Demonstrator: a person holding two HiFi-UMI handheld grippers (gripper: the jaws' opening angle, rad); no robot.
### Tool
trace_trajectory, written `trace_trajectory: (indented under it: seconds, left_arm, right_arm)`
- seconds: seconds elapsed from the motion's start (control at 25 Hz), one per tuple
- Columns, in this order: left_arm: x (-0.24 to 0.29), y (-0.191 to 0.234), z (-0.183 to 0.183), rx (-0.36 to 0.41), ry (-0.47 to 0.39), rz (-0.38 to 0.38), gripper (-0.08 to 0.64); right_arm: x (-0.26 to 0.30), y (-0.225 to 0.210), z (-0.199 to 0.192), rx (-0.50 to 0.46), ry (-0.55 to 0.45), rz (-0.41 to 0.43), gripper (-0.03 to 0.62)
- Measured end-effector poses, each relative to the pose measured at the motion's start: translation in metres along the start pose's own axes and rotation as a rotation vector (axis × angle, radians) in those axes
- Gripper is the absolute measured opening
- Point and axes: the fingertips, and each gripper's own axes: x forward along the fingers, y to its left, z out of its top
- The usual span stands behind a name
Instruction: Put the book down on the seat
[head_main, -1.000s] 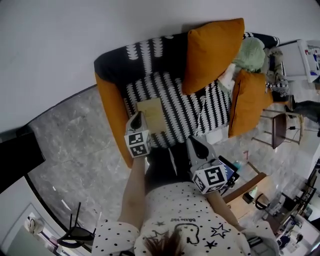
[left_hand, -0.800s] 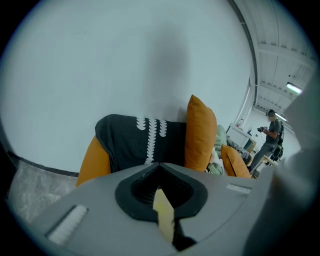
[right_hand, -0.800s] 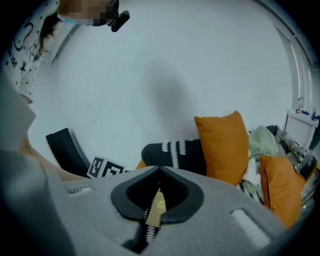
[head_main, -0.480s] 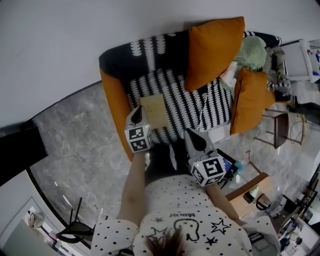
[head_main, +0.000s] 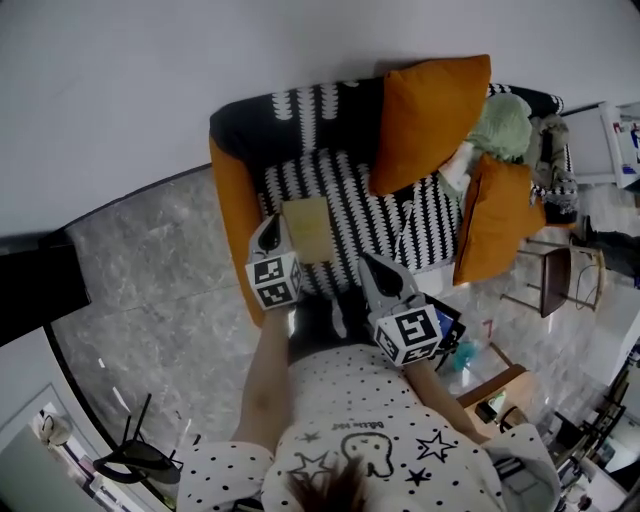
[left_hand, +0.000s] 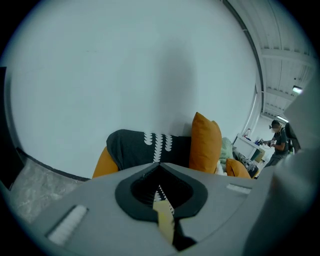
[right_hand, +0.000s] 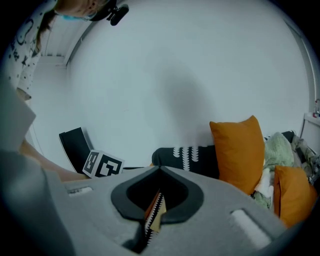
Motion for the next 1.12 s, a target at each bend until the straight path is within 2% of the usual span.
trace_trajectory:
  seconds: [0.48,0.92,1.12]
  left_arm:
    - [-0.020,-0.010,0.018,-0.028,-0.064,0.034,-0.008]
    - [-0.043,-0.024,0.023,-0.032,-0.096,0.046,-0.008]
    - [-0.051,-0.026,0.028,-0.030,-0.116,0.059,-0.008]
  right_arm:
    - [0.005,0.000,0.014,-0.047,-0.008,0.072,0.002]
    - [0.012,0.018,0.017,-0.056,-0.015,0.174,0.002]
    - [0.010,0.017,0.017,-0.076,-0.019,0.188,0.002]
